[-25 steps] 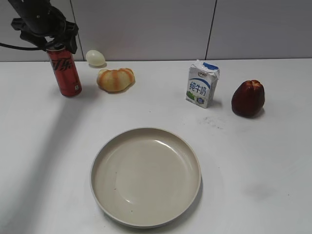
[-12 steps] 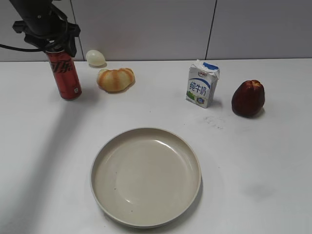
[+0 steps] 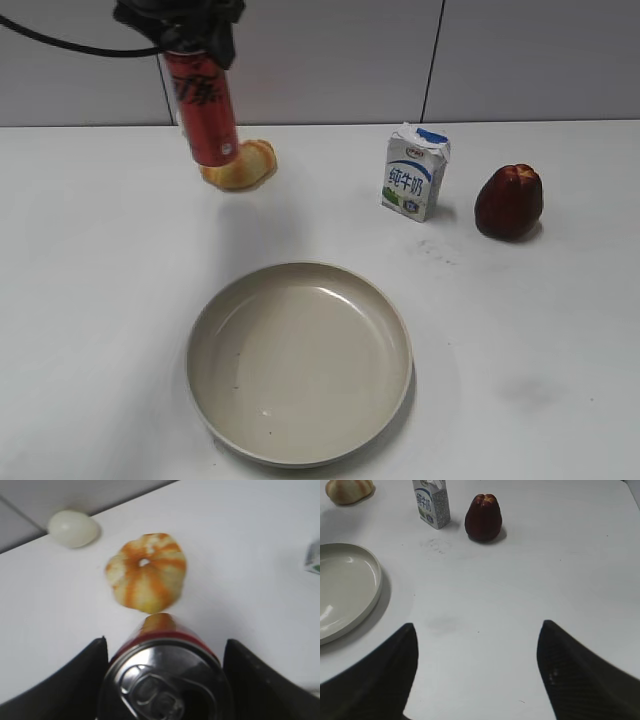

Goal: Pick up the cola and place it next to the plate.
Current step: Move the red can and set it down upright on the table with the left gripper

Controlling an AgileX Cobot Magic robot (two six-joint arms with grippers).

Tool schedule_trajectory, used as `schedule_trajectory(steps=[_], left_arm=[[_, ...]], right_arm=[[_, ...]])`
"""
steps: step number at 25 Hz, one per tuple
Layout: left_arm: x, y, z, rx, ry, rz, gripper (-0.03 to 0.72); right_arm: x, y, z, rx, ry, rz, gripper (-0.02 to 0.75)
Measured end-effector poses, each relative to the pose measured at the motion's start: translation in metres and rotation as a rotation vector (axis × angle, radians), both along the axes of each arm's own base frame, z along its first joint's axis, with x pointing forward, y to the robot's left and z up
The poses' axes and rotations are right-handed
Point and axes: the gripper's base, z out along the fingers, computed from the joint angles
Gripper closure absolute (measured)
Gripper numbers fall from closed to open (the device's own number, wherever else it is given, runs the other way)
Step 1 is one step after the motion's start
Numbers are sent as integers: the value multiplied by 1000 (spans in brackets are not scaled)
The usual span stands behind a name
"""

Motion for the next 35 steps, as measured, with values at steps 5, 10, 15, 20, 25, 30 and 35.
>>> schedule_trajectory(steps=[5, 10, 15, 20, 25, 30, 35], left_arm=[[-30, -59, -4, 4, -5, -142, 162], [-48, -93, -19, 40, 8, -225, 162], [-56, -105, -51, 94, 67, -206, 162], [-63, -109, -74, 116, 97, -211, 163], [-63, -111, -80, 91, 84, -198, 163], [-64, -114, -80, 50, 101, -189, 143], [-64, -114, -80, 51, 102, -189, 74]], right_arm=[[0, 0, 0, 0, 0, 0, 145], [0, 0, 0, 1, 0, 0, 145], [0, 0, 0, 1, 0, 0, 145], [0, 0, 0, 1, 0, 0, 145], [0, 0, 0, 1, 0, 0, 145], [0, 0, 0, 1, 0, 0, 145], [0, 0, 0, 1, 0, 0, 145]])
